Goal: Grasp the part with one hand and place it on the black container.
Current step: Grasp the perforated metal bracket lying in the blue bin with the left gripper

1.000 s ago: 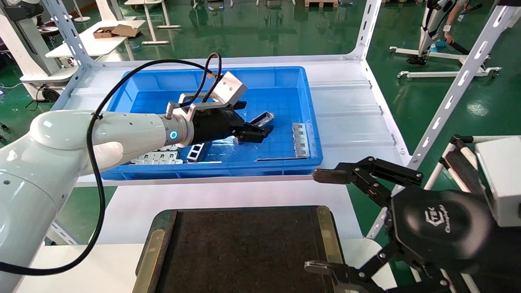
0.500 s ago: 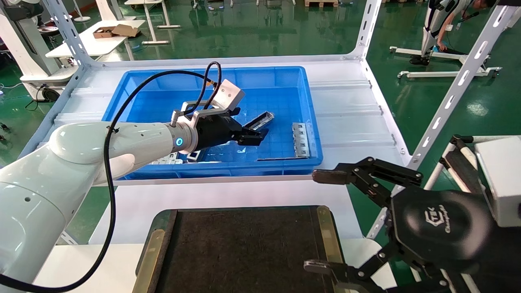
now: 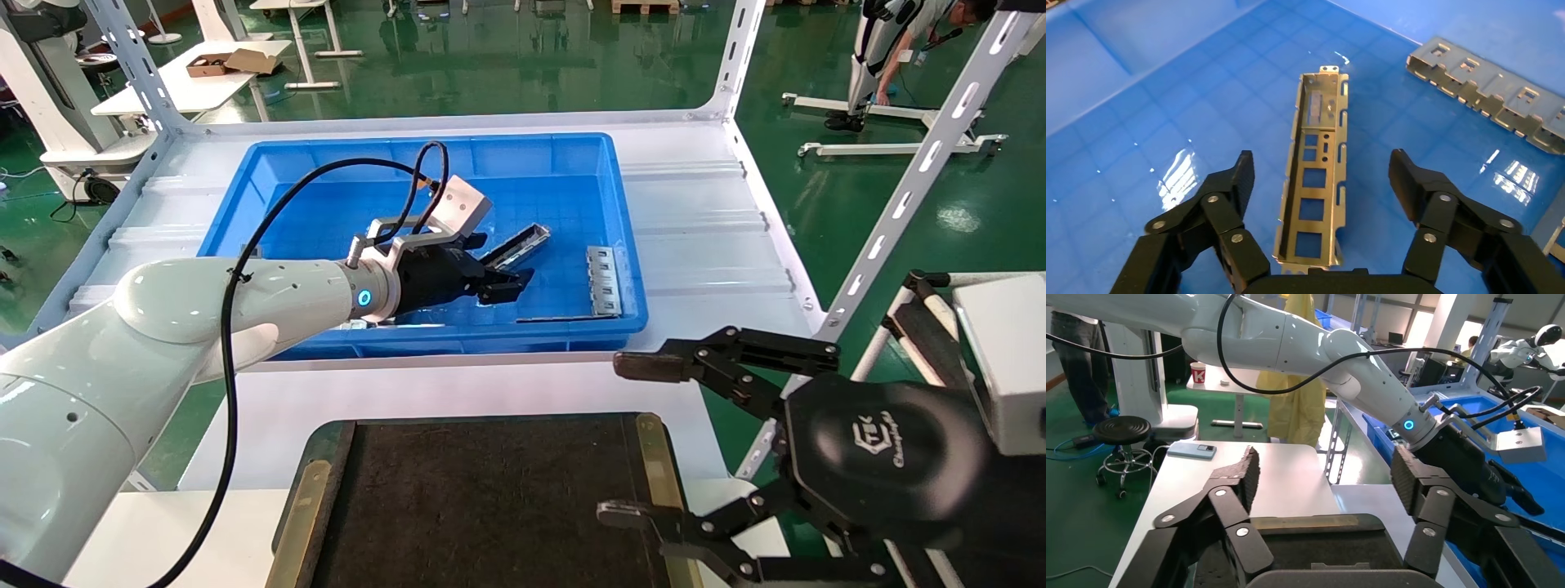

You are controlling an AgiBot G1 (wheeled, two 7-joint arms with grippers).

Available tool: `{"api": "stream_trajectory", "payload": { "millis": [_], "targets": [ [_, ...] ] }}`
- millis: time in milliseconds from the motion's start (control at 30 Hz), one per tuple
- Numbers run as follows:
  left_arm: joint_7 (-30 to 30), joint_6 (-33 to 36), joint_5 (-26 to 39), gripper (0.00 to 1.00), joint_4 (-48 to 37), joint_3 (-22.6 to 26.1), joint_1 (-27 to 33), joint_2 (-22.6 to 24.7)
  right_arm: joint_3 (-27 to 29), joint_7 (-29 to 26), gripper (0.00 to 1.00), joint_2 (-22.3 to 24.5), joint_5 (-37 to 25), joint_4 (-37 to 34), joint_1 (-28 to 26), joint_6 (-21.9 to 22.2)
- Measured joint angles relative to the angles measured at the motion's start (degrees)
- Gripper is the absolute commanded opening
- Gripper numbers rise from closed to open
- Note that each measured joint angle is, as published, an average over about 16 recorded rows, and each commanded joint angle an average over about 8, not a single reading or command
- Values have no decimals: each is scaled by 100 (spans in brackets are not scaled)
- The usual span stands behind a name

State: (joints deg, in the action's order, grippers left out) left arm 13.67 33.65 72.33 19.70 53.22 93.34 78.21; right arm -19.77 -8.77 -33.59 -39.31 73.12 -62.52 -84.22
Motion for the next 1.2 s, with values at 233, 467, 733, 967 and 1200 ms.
{"api": "stream_trajectory", "payload": {
  "millis": [233,467,733,967,1200],
  "targets": [
    [-11,-31,-199,0,-44,215,2,-11,-1,0,0,0,1,0,0,0],
    [-61,-51,-393,0,-126,370,19,-16,-2,1,0,1,1,0,0,1],
    [-118,-62,-610,0,-201,509,44,-19,-2,1,0,1,2,0,-1,1],
    [-148,-19,-822,0,-252,584,82,-31,-3,2,0,1,2,0,-1,1],
    [-246,235,-1126,0,-299,541,186,-73,-4,2,0,2,3,0,-1,2]
  ]
}}
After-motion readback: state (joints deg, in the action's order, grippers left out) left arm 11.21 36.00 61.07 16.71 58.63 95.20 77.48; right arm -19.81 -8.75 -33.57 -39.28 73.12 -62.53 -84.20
